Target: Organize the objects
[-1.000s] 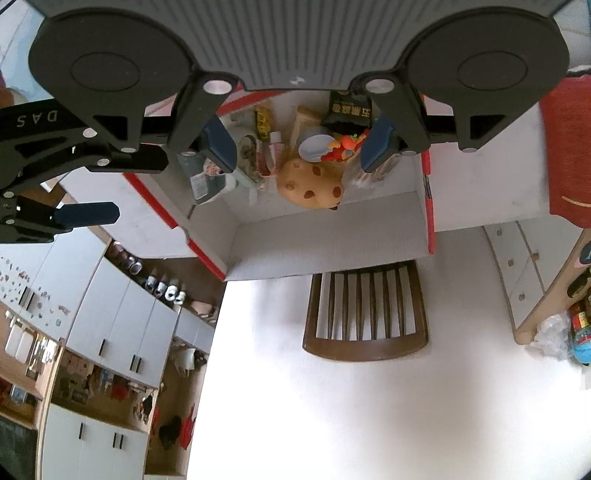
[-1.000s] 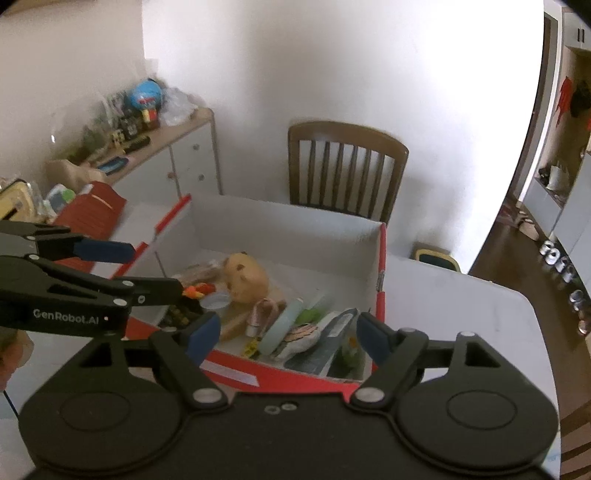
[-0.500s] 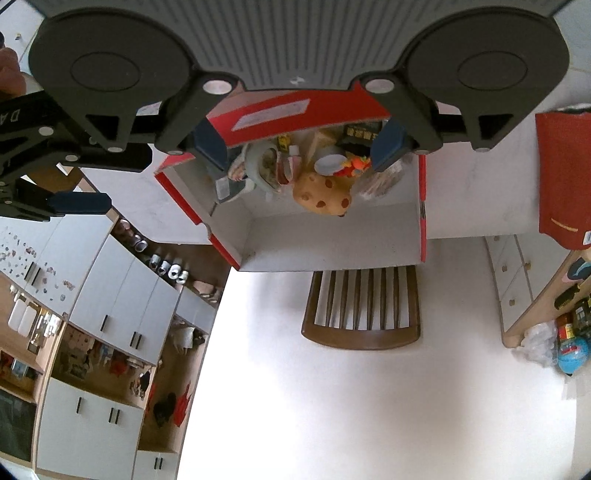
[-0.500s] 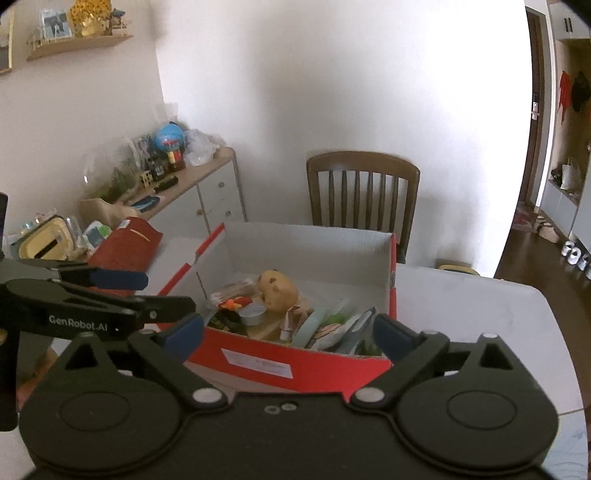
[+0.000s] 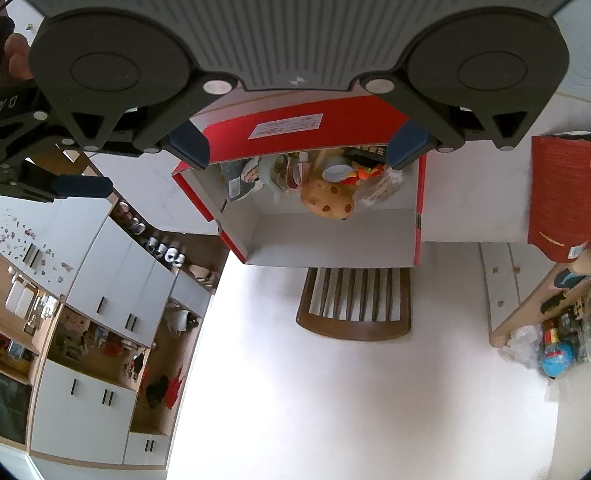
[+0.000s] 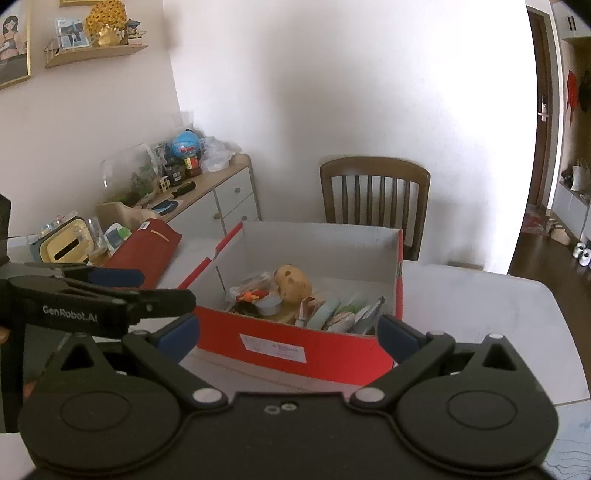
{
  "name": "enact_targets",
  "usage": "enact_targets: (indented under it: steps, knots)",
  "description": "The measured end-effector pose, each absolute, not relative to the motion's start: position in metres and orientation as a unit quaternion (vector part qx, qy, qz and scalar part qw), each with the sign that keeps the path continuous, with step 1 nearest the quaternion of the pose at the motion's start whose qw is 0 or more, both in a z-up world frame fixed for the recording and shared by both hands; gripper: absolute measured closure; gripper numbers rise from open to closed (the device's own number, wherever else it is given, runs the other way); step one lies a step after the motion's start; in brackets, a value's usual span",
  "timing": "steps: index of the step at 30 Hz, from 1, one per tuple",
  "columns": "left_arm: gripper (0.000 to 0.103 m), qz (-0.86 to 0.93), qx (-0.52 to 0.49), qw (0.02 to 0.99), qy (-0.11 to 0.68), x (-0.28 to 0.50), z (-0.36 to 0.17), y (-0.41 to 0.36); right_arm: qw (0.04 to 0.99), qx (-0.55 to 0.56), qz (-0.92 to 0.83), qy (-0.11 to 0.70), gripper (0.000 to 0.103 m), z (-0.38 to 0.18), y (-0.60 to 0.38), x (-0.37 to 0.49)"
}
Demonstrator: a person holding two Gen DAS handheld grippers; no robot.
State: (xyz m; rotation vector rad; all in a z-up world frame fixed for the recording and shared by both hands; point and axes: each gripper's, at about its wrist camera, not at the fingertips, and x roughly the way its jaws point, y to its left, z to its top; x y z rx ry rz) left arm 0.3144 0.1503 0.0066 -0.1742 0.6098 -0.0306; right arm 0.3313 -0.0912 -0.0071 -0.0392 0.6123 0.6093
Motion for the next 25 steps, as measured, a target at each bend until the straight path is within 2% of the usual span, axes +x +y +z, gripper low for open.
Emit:
enact_targets:
  steps: [25]
  knots:
    - [0.000, 0.036, -0.058, 0.952, 0.297, 0.304, 0.006, 0.131, 0.909, -0.016, 0.288, 0.300, 0.000, -0.010, -0.107, 0.321]
